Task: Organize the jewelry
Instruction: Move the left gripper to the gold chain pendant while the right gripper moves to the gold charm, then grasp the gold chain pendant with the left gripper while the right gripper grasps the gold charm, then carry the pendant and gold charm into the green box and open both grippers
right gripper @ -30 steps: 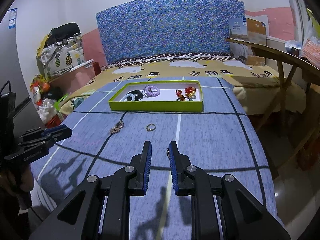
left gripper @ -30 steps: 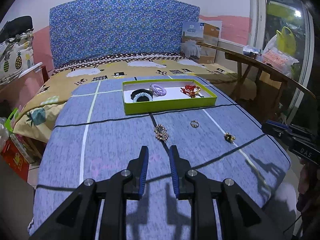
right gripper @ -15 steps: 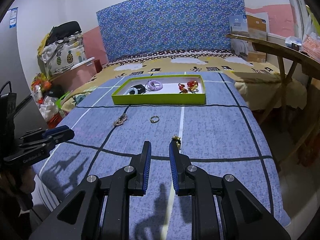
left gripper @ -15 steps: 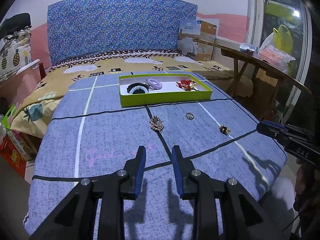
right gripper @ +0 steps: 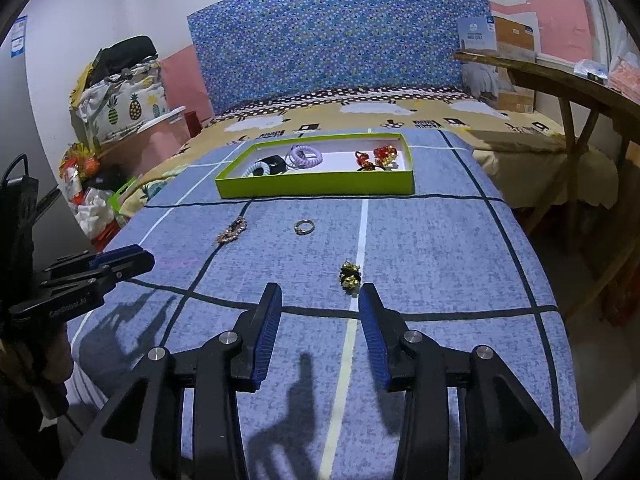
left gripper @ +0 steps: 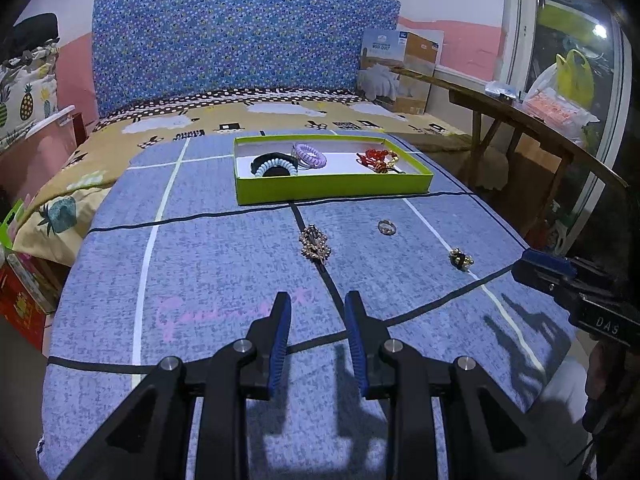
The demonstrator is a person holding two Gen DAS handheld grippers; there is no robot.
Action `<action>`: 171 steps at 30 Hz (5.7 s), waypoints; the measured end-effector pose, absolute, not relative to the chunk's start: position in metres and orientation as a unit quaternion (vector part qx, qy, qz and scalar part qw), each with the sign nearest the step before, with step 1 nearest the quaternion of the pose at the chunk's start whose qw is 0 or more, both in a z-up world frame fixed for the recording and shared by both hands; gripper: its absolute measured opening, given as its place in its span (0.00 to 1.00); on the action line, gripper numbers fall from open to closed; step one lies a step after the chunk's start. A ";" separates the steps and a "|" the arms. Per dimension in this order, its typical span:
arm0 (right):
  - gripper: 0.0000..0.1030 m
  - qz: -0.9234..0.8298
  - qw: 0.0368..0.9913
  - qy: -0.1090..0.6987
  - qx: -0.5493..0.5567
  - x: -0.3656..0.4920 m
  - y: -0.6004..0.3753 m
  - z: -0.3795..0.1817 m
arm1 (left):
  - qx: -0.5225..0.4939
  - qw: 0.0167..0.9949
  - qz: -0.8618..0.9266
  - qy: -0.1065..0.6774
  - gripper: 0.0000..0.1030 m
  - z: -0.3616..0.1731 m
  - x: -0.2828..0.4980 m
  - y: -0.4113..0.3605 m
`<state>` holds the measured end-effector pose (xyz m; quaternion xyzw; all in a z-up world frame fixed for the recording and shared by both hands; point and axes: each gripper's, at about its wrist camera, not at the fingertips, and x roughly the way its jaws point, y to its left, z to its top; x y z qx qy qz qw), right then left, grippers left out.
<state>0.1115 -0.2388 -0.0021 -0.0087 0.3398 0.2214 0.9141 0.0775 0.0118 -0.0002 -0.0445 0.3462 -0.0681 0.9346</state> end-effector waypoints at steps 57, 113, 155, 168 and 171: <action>0.16 0.216 0.887 0.404 -0.052 0.176 -0.215 -0.039 | -0.039 0.904 -0.073 0.420 0.19 -0.031 0.175 -0.007; 0.16 0.227 0.903 0.364 -0.031 0.182 -0.222 0.001 | -0.029 0.928 -0.097 0.360 0.03 0.010 0.157 0.000; 0.16 0.233 0.875 0.425 -0.020 0.361 -0.179 -0.024 | 0.000 0.917 -0.088 0.390 0.04 -0.007 0.305 -0.012; 0.34 0.229 0.878 0.419 -0.028 0.357 -0.179 -0.024 | -0.013 0.914 -0.089 0.395 0.09 -0.015 0.303 -0.012; 0.35 0.228 0.883 0.410 -0.035 0.349 -0.177 -0.020 | -0.017 0.918 -0.086 0.387 0.17 -0.010 0.298 -0.010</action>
